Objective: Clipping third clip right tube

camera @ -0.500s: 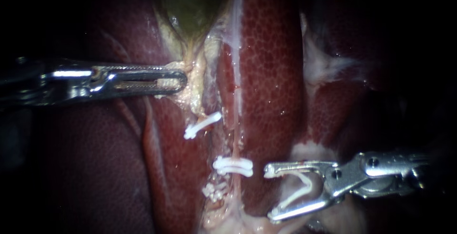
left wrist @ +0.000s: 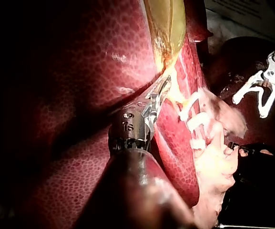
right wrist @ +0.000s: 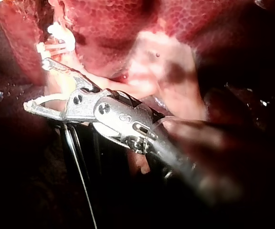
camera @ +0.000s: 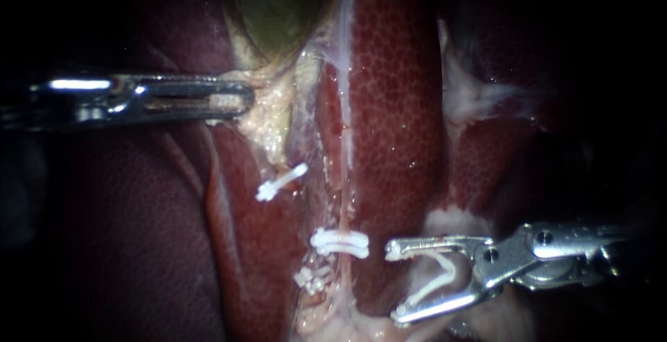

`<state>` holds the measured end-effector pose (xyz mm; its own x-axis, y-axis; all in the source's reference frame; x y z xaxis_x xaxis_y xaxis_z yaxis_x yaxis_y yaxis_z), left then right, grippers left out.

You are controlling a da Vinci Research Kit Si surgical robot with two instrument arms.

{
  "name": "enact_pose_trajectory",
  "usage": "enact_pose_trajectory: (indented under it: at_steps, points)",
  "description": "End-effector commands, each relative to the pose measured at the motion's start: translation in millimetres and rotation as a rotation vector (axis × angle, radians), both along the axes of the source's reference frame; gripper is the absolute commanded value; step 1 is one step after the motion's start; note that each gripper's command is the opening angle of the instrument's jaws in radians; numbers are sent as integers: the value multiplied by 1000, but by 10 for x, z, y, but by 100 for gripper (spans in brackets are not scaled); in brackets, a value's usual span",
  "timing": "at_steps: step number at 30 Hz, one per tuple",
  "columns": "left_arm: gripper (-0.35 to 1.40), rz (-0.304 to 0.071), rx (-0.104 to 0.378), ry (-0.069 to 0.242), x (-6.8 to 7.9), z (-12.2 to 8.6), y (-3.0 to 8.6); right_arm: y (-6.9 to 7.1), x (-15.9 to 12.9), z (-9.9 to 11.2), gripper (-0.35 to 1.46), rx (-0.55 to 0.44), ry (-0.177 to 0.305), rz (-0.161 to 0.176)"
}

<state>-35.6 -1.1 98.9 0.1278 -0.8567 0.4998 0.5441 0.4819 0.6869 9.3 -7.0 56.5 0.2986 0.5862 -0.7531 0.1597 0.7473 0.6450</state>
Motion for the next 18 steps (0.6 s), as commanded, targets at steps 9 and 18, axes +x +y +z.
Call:
enact_pose_trajectory:
  at_steps: [9, 18]
  points:
    - [-18, -50, -16, -13, 31, -31, 28, -1, 1, 0, 60, 0, 1, -1]
    - [-18, -60, -33, -15, 39, -42, 36, -1, 1, 0, 60, 0, 1, -1]
